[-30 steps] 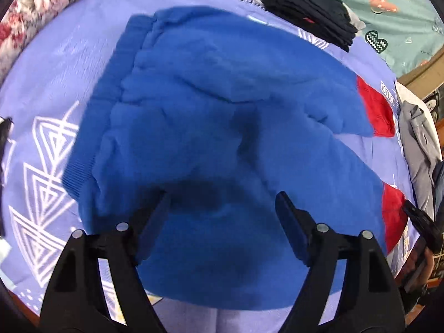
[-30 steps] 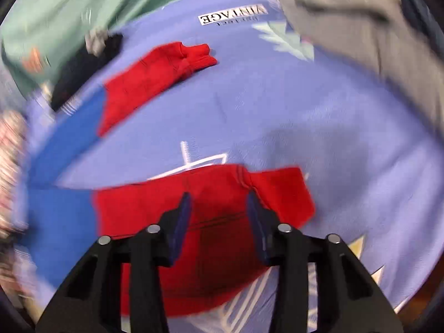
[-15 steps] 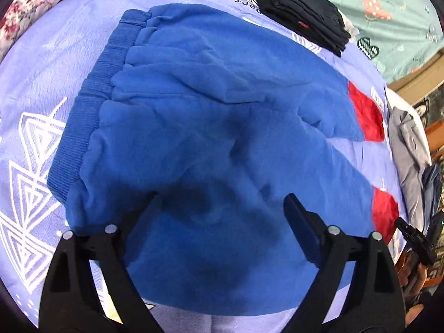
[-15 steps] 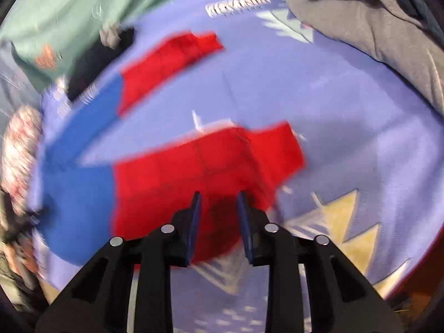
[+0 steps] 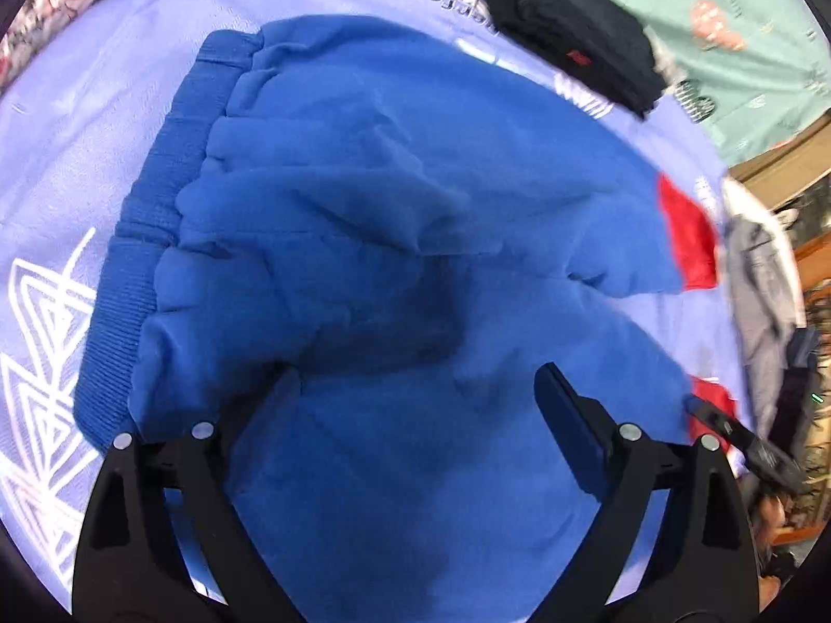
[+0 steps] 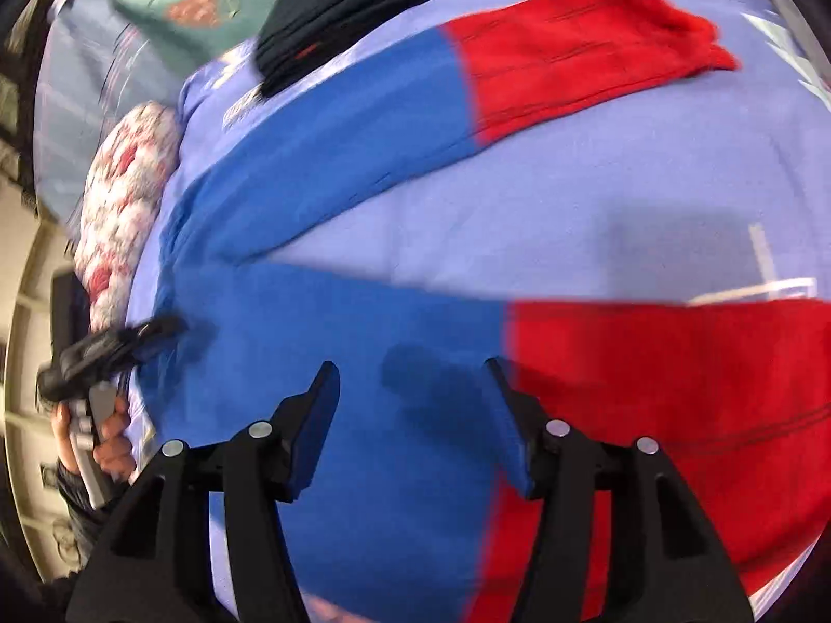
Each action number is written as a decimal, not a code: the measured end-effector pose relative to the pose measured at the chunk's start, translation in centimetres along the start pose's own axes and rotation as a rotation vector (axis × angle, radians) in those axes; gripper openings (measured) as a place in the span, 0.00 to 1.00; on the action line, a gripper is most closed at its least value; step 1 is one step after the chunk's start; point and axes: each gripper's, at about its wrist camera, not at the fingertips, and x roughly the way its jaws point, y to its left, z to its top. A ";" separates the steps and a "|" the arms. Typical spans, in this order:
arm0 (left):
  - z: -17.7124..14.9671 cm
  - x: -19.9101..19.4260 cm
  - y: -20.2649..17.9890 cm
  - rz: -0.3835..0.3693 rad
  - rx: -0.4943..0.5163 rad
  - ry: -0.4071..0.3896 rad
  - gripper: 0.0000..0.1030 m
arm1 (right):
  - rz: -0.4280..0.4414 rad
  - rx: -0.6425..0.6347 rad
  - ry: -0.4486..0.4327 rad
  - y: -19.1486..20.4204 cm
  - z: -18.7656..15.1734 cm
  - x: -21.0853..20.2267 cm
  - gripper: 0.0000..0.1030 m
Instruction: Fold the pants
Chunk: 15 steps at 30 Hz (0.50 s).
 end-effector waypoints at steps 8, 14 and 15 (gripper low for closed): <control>2.0 -3.7 -0.6 0.029 0.068 -0.056 0.94 | -0.155 0.132 -0.116 -3.5 3.0 -3.9 0.53; 7.6 -5.1 -0.6 0.147 0.190 -0.156 0.96 | -0.217 -0.141 -0.138 3.7 8.4 -2.0 0.64; 8.6 -4.7 -0.1 0.124 0.212 -0.134 0.96 | -0.223 -0.198 -0.128 4.9 9.7 -1.1 0.68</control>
